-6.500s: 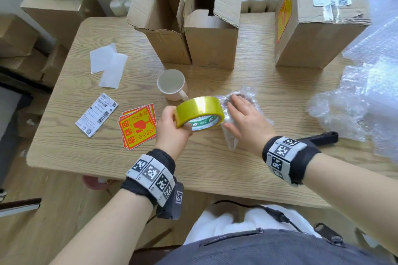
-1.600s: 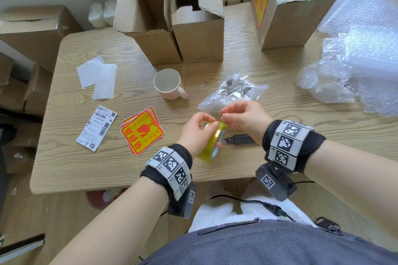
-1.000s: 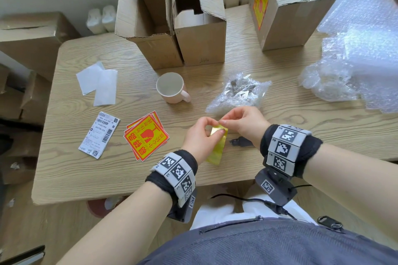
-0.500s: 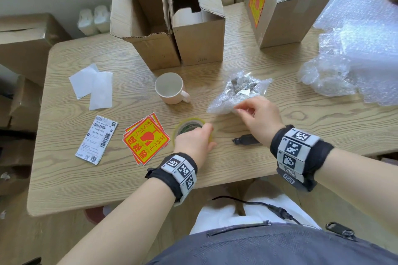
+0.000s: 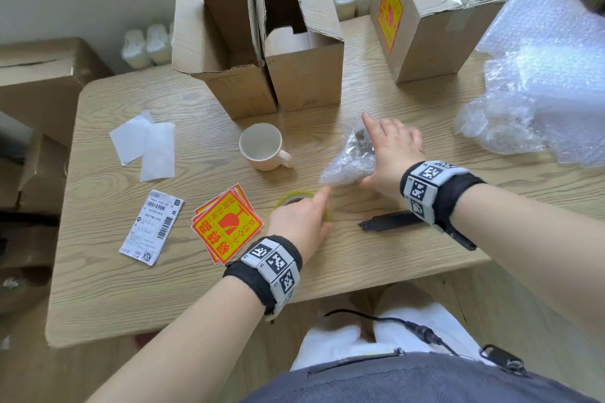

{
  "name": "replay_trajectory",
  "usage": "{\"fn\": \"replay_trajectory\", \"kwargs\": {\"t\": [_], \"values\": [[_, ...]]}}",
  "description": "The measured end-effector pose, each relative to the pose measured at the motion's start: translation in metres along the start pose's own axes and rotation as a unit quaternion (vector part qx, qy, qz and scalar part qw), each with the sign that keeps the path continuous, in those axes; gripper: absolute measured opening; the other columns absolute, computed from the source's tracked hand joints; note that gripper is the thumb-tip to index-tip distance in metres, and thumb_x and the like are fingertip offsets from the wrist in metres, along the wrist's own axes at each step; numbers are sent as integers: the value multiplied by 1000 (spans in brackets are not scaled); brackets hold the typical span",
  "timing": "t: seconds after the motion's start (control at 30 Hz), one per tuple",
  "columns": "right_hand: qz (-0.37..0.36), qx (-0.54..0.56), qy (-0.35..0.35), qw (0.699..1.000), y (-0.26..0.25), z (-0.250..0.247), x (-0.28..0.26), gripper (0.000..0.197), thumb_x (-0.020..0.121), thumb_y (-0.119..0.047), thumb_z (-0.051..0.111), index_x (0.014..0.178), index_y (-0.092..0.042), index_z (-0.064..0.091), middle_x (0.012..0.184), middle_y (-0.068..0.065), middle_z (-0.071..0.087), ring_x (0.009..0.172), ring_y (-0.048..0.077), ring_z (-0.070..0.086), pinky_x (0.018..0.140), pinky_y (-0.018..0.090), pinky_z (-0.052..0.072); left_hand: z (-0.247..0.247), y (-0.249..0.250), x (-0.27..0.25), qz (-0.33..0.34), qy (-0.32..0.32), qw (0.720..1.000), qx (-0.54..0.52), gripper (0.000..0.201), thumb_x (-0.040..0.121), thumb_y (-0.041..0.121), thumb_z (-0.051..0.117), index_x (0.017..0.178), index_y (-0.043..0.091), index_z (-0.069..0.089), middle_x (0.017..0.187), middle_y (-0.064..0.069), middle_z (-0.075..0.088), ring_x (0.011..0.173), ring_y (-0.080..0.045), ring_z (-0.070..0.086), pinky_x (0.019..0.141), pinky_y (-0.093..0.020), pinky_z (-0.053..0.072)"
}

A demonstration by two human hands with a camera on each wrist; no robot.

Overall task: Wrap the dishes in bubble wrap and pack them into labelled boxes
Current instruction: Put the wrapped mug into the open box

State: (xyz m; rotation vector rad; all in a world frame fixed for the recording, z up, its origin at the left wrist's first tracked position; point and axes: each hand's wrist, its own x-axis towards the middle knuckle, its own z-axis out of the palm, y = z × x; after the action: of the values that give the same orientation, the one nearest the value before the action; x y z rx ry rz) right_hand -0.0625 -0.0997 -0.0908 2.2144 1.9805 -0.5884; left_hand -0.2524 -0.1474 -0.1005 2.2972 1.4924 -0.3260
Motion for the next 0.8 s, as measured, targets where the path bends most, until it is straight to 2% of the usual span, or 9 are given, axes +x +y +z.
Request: {"fn": "replay_trajectory", "kwargs": {"t": [0.07, 0.13, 0.27, 0.43, 0.57, 0.63, 0.73, 0.8], "values": [[-8, -9, 22, 1000, -1, 1, 3, 118, 66, -47, 76, 150, -26, -4, 144, 7, 29, 135, 28, 27, 115, 43, 11, -11, -2, 5, -8, 28, 999, -22, 59, 95, 39, 48, 147, 29, 21, 123, 2, 58, 109, -23, 58, 81, -37, 49], [-17, 8, 25, 1000, 0, 0, 6, 116, 64, -44, 78, 149, -26, 2, 137, 6, 36, 129, 27, 34, 114, 41, 19, -25, -3, 12, -11, 65, 996, -57, 57, 94, 38, 48, 145, 30, 25, 121, 5, 59, 109, -20, 58, 84, -38, 49], [-28, 79, 18, 996, 11, -15, 8, 108, 62, -42, 75, 148, -29, 12, 134, 5, 39, 125, 23, 38, 107, 37, 31, -67, -2, 32, -17, 138, 986, -93, 54, 94, 34, 51, 144, 26, 31, 125, 2, 57, 114, -21, 55, 88, -42, 48], [-21, 253, 41, 966, 29, -61, 20, 100, 60, -34, 79, 144, -30, 26, 137, 4, 39, 125, 21, 40, 102, 31, 35, -121, -1, 72, -51, 207, 974, -81, 54, 93, 28, 53, 143, 16, 36, 146, -3, 36, 130, -23, 38, 105, -39, 37], [-45, 311, 61, 947, 41, -100, 32, 97, 60, -28, 81, 142, -31, 30, 134, 2, 40, 119, 18, 45, 97, 27, 37, -151, 4, 111, -121, 160, 971, -134, 54, 96, 20, 48, 145, 11, 28, 156, -6, 18, 130, -27, 42, 106, -38, 35], [-58, 324, 67, 942, 47, -117, 35, 98, 59, -28, 82, 142, -32, 31, 133, 1, 41, 115, 17, 47, 95, 27, 39, -160, 1, 133, -143, 143, 964, -171, 50, 96, 17, 46, 142, 9, 31, 151, -10, 29, 127, -29, 46, 105, -38, 35], [-73, 361, 68, 927, 54, -137, 43, 99, 57, -31, 84, 141, -32, 33, 134, -1, 43, 112, 15, 50, 94, 29, 43, -172, 0, 153, -150, 134, 953, -226, 39, 91, 14, 45, 130, 12, 48, 130, -12, 54, 113, -31, 56, 100, -38, 42], [-77, 394, 63, 914, 57, -149, 47, 95, 59, -32, 85, 140, -31, 35, 128, -3, 46, 109, 13, 49, 91, 27, 42, -172, 0, 160, -161, 102, 967, -168, 37, 93, 18, 42, 129, 20, 52, 130, -8, 54, 117, -33, 49, 99, -38, 42]]}}
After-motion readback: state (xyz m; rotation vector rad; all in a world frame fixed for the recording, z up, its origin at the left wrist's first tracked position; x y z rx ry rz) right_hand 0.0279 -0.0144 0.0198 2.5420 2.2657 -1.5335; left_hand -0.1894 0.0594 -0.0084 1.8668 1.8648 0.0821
